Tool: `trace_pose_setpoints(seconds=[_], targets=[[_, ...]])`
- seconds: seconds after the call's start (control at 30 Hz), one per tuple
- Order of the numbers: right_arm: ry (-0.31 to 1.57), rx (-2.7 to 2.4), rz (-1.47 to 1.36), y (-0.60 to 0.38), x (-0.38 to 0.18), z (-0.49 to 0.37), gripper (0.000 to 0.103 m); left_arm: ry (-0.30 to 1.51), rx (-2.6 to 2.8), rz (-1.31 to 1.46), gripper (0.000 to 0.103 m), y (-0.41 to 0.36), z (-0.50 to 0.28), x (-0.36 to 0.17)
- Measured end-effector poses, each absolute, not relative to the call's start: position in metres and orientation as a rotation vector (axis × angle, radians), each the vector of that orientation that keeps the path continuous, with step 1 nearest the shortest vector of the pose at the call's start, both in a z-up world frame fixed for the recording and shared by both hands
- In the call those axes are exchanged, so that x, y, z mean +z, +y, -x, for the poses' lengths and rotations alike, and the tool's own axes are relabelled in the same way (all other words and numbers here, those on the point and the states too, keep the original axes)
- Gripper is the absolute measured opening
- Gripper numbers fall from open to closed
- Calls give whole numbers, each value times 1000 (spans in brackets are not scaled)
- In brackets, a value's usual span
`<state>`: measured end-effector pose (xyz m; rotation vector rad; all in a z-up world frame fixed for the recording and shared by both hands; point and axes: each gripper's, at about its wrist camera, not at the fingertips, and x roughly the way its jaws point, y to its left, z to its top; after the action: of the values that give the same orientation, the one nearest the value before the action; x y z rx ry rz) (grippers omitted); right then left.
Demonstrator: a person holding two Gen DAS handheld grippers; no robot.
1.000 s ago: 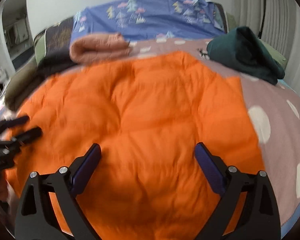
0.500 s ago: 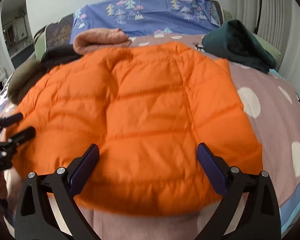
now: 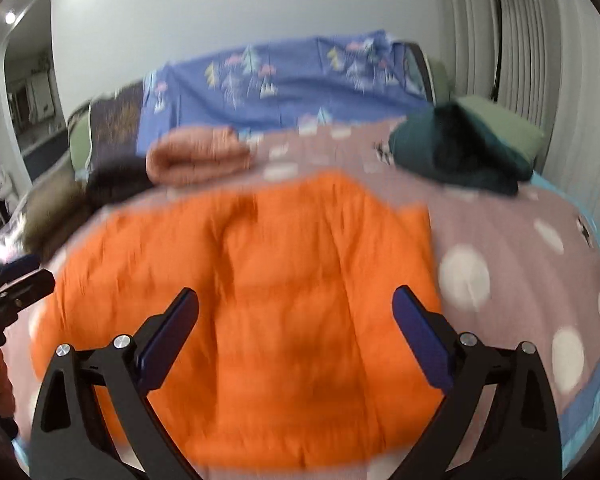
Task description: Fold large clothes
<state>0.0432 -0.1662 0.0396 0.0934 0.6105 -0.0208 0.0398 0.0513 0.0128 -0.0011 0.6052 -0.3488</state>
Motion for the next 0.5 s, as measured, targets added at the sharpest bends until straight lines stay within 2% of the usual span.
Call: trace_pose_setpoints(seconds=[0.03,0.07,0.1,0.13,0.27,0.37,0.43,0.5], targets=[[604,-18,-102,-165,46,-54,95,617,-337,0,67,47,-52,18],[605,-17,-111,-164,51,-69,94,640,-328,8,53,44,-67,21],[607,-18,-122,-164,53,-82,93,671,-324,24,46,39,-81,21],[609,-18,-134,-165,54,-89,92,699,-319,45,45,38,-96,18],[673,-20,-176,-170,31,-131,90,819,-284,72,46,33,-148,-16],[837,-126,-136,-178,-32,-166,90,959,-251,9,64,29,-180,-77],[827,-94,-147,-181,-55,-171,92,916,-301,62,65,37,-181,-92],[811,-103,-131,-179,-54,-169,93,917,-292,54,65,36,-181,-94]])
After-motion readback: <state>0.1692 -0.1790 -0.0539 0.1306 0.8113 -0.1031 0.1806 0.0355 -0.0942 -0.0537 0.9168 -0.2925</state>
